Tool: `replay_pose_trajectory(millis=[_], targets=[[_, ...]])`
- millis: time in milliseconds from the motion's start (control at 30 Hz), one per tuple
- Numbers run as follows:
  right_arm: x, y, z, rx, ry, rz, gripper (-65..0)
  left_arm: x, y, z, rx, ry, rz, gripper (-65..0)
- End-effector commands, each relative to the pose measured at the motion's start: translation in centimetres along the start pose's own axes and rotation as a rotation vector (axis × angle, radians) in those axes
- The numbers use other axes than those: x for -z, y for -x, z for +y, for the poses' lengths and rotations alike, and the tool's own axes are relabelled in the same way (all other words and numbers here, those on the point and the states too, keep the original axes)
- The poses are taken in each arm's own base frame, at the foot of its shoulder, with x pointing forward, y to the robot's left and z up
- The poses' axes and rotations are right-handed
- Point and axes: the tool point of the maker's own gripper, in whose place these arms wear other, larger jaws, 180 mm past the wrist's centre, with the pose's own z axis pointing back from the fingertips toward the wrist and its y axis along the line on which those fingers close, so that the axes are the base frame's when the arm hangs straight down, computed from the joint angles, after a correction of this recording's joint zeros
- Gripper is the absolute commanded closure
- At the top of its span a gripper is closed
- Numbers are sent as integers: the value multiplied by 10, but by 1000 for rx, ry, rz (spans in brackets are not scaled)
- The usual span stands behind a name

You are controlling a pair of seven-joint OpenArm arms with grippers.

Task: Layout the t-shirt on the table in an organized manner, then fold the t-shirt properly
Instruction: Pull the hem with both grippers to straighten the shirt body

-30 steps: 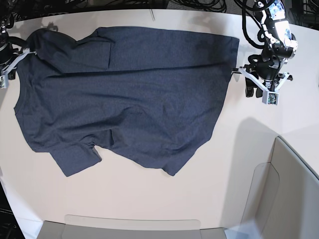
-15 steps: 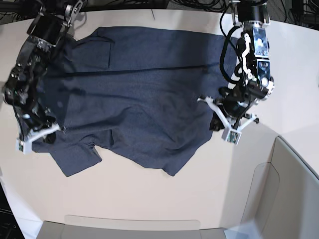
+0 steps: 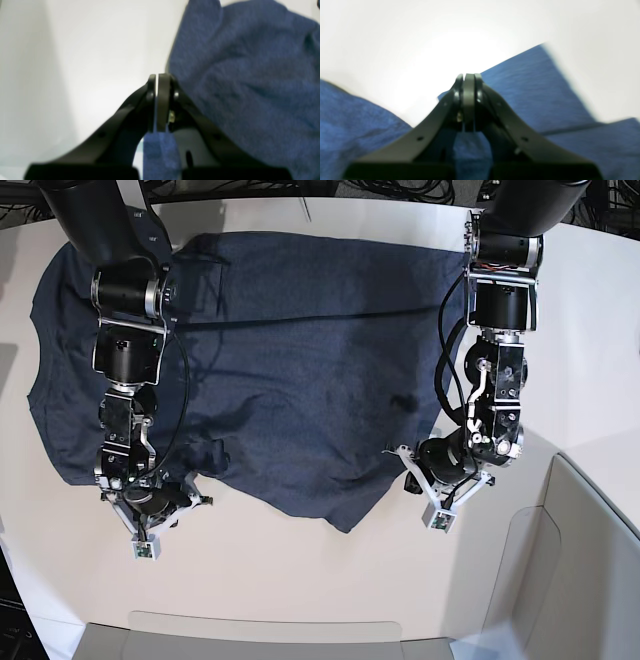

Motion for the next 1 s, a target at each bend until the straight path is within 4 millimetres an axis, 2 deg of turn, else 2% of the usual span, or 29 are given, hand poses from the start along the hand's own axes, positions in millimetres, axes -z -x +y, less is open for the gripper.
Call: replay_pose_trajectory(millis=[0,100,267,367,467,667,767,833,967], targets=[[-1,-24,-8,-13,19,-49,0,-5,-20,3,9,-4,-58,-9],[5,-12,-20,1,79,-41,0,-6,4,11,8,-19,-14,-9],[-4,-1,-53,25,192,-55,0,-6,26,13,0,-23,-6,-9],[-5,4,-60,42,228,-49,0,-9,40,22,6,-39,9,-9],[-2,6,-61,42,237,-61,0,-10,50,21,2,-38,17,-9],[19,-8,-48,58,194,-83,0,-10,61,20,-4,-37,31,-9],[23,-17,-47,67,195,-95,0,-11,64,21,-7,-40,36,-9],[20,-26,-65,80,252,-110,0,-11,64,23,-6,-43,37,-9],[9,-38,-96,107,367,-129,0,-16,79,31,-2,-58,65,-9]])
